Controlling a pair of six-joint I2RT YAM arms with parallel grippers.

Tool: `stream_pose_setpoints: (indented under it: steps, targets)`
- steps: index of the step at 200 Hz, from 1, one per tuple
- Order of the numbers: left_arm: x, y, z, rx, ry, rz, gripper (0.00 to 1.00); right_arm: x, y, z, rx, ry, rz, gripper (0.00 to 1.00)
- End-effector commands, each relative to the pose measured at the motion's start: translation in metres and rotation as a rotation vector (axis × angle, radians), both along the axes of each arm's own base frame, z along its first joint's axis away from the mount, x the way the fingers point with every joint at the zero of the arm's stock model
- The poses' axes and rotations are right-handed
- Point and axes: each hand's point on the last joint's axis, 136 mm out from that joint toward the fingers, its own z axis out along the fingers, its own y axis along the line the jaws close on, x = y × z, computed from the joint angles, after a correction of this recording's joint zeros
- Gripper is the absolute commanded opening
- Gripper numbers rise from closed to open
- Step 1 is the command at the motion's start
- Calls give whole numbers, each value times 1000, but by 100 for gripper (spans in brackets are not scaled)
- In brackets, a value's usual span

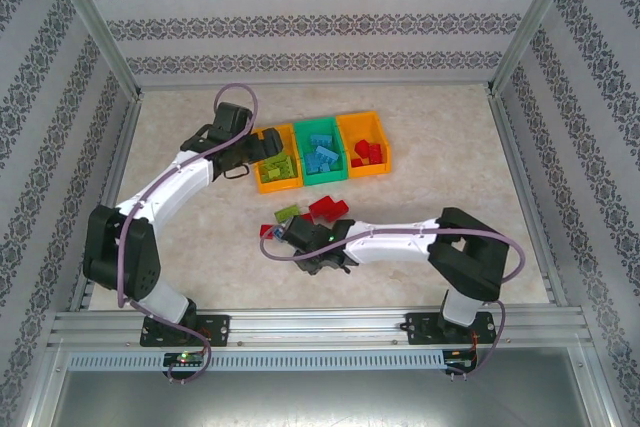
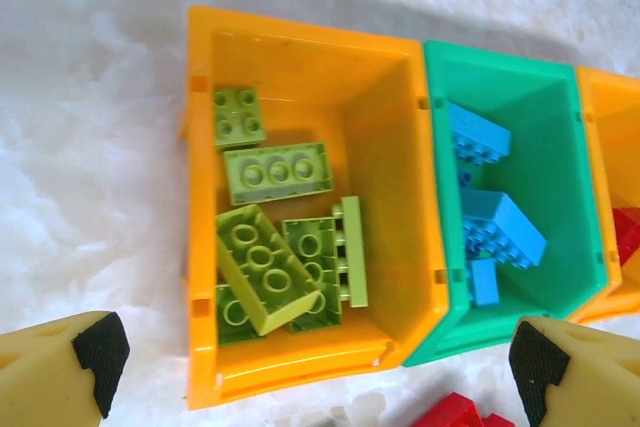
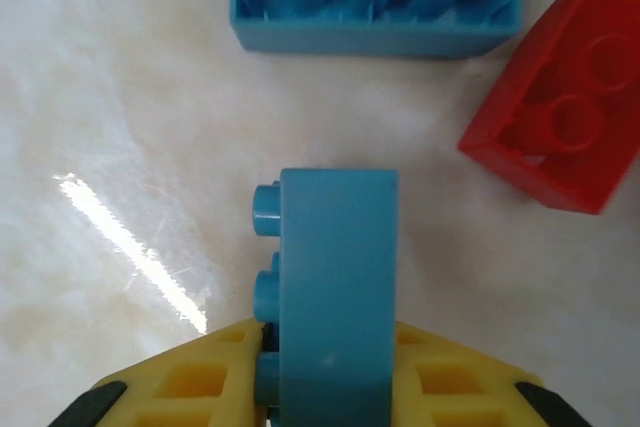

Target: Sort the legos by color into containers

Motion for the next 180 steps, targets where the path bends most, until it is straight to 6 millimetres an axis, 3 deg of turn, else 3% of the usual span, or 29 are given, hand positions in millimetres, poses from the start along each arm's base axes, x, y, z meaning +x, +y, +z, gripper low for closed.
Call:
stream_pose_setpoints:
  steps: [1,34,53,77,109,180]
  targets:
    - [3,1,21,-36,-74,12,99,8,2,41,111,-38,15,21]
    - [-9,6,15,24,-40,-31,99,34,-1,91,307,-38,-12,21]
    - [-20,15,6,69,-3,-19,100,67,-16,115,394,-48,-90,23]
    - [-32,21,-4,81,17,-9,100,113,-39,129,422,-24,-252,23]
    - [-44,24,-13,60,23,16,100,163,-60,123,322,17,-436,23]
    - [-56,23,-21,43,47,9,100,242,-56,100,349,68,-590,24]
